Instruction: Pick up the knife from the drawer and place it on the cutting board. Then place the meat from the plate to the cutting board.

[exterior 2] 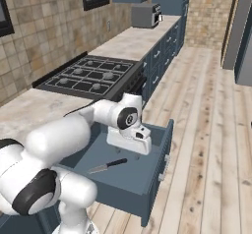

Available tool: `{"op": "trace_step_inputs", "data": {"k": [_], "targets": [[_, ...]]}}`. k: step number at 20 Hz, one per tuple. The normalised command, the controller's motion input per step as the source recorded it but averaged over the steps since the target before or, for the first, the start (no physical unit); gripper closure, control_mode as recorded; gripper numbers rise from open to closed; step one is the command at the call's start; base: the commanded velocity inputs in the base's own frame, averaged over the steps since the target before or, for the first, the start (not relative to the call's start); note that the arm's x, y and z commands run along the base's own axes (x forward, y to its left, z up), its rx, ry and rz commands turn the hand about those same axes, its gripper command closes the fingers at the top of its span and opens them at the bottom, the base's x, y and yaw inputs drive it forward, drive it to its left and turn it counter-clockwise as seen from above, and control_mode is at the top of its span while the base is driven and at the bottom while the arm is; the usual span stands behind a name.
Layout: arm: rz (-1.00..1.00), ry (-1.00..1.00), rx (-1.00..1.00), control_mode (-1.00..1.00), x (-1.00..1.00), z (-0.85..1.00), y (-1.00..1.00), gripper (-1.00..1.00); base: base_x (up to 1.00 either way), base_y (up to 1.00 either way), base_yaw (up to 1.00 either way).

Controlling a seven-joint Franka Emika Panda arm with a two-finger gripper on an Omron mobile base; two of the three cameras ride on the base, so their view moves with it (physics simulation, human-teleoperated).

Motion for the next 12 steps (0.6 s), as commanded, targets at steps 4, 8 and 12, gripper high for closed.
{"op": "trace_step_inputs", "data": {"k": [4, 8, 12], "targets": [[-0.21, 0.23, 0.07, -1.00, 0.00, 0.21, 0.18, -1.00, 0.00, 0.00, 0.00], [-0.02, 0.13, 0.00, -1.00, 0.04, -0.11, 0.25, -1.00, 0.00, 0.00, 0.00], [-0.05, -0.03, 0.00, -1.00, 0.01, -0.44, 0.32, -1.00, 0.00, 0.00, 0.00]]}}
